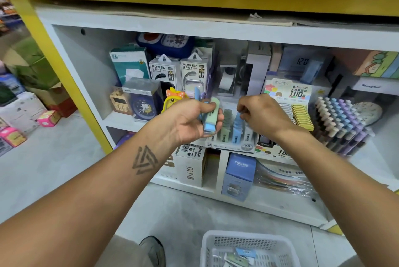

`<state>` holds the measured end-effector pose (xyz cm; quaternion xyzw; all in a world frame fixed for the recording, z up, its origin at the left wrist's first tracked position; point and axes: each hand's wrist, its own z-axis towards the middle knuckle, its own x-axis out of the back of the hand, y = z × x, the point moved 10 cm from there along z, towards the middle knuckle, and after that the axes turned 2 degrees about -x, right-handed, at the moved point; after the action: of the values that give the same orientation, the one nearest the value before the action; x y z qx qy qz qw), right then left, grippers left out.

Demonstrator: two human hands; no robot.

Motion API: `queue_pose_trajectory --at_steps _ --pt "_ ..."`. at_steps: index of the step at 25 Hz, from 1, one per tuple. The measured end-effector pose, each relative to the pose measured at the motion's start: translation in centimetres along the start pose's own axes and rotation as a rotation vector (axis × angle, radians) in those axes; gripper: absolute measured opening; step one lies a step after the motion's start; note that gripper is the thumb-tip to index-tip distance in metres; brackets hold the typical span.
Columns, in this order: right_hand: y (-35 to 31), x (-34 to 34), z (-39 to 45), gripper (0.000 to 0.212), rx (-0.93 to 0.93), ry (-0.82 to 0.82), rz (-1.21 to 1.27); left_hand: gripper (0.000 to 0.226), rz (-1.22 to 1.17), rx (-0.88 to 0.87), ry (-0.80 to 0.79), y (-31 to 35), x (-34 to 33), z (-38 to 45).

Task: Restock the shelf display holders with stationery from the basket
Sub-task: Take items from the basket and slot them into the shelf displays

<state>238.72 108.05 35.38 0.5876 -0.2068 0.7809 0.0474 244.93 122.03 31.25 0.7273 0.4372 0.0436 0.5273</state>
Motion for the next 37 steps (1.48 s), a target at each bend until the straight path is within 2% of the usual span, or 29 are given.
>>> queue_pose_trajectory --at_steps 5,7,11,13,16,17,22,25,28,31,34,37 --pt "-0.3 -0.4 0.3 0.015 0.016 -0.017 -0.068 0.013 0.038 0.09 -0.015 -1.3 0.2 0.0" --pt "-0.7 -0.8 0.2 0.014 0.034 -0.034 -0.116 0.012 0.039 0.084 -0.003 -1.4 0.3 0.0" --pt "-0.5 -1.6 0.3 0.028 -0.01 -0.123 -0.185 0.007 0.023 0.05 -0.021 -1.3 0.1 0.0" --pt "-0.5 -0.5 0.6 0.027 -0.085 -0.066 0.099 0.005 0.043 0.024 -0.043 -1.1 -0.2 0.1" --pt "-0.3 0.0 -0.1 0.016 -0.295 -0.084 0.896 0.008 0.136 -0.025 -0.033 -0.7 -0.4 0.2" --pt "-0.8 0.1 -0.3 0.016 -0.298 -0.109 1.012 0.011 0.17 -0.035 -0.03 -0.6 -0.5 0.2" --pt "-0.4 0.9 -0.9 0.013 -0.32 -0.104 1.082 0.023 0.143 -0.004 -0.039 -0.9 -1.3 -0.1" --pt "0.3 1.4 -1.0 0.009 -0.327 -0.092 1.12 0.021 0.112 0.007 -0.009 -1.0 -0.9 -0.1" --pt "1.5 3.3 -0.1 0.006 -0.288 0.079 1.053 0.016 0.122 -0.028 0.083 -0.5 0.3 0.1" --pt "2.9 5.8 0.7 0.008 -0.213 0.32 0.668 0.009 0.109 -0.07 0.168 0.2 1.8 0.4" --pt "1.8 4.5 1.1 0.016 -0.098 0.326 0.28 0.009 0.085 -0.056 0.163 0.2 2.0 0.4" --pt "0.6 2.0 1.6 0.014 -0.016 0.302 0.173 0.011 0.062 -0.051 0.133 0.0 1.7 0.5"
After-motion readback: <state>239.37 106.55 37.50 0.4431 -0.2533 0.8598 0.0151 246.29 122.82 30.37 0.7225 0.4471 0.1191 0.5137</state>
